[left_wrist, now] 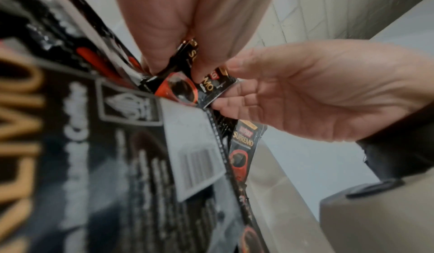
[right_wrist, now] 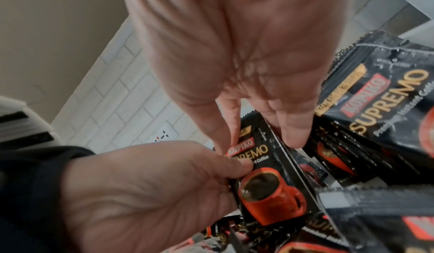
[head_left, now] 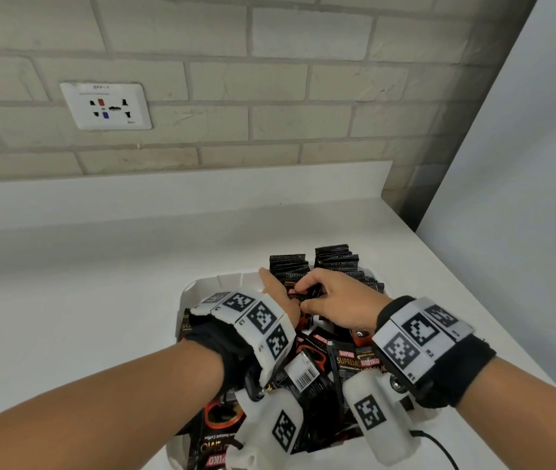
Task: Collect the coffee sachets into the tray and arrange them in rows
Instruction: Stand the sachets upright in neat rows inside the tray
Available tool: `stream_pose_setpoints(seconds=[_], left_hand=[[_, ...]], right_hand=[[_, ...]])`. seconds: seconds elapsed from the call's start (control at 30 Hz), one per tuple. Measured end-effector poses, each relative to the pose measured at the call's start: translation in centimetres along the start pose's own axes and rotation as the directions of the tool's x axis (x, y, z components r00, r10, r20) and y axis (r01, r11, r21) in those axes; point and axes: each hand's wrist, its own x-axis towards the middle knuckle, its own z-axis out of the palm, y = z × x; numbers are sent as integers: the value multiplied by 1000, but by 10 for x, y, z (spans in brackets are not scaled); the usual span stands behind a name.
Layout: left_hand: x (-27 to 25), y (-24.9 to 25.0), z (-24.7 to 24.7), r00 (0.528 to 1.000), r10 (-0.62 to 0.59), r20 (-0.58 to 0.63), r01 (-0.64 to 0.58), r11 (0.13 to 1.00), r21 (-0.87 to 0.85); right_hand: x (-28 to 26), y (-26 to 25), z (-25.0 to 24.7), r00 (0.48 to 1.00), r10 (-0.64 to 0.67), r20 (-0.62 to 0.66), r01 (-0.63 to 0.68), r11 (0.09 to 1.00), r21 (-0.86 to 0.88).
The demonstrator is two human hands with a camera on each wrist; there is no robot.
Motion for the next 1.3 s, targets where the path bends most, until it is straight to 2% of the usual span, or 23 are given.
stream_pose_setpoints(seconds=[0.2,0.33,0.47,0.6,0.67,0.8,0.97,1.17,1.3], left_hand=[[2,0,3,999,-40,35,41,999,-12],[4,0,10,993,-106,-58,104,994,-34],[6,-7,7,997,-63,43,65,997,-31],[7,-10,9,994,-111,-8,110,990,-85],[9,-12,8,995,-103,19,104,991,-81],[13,-16,4,982,-61,178,55,998,35],[-3,-8,-2,996,-10,94,-11,974,225],[-15,-11,-15,987,44,155,-91,944,316],[-19,-17,-10,978,13,209,-102,901,421]], right_hand=[[4,6,6,1000,15,13,-16,998,55],[6,4,10,1000,17,24,-19,999,51],[11,0,14,999,30,45,-30,1000,-8],[15,-3,18,998,24,56,-24,1000,-9],[17,-3,19,997,27,70,-23,999,-44],[17,-2,15,996,7,84,3,993,-120],[15,-3,9,994,20,108,3,979,-204],[15,-7,7,988,73,136,-33,962,-272],[15,-11,6,985,82,154,-26,942,-335]])
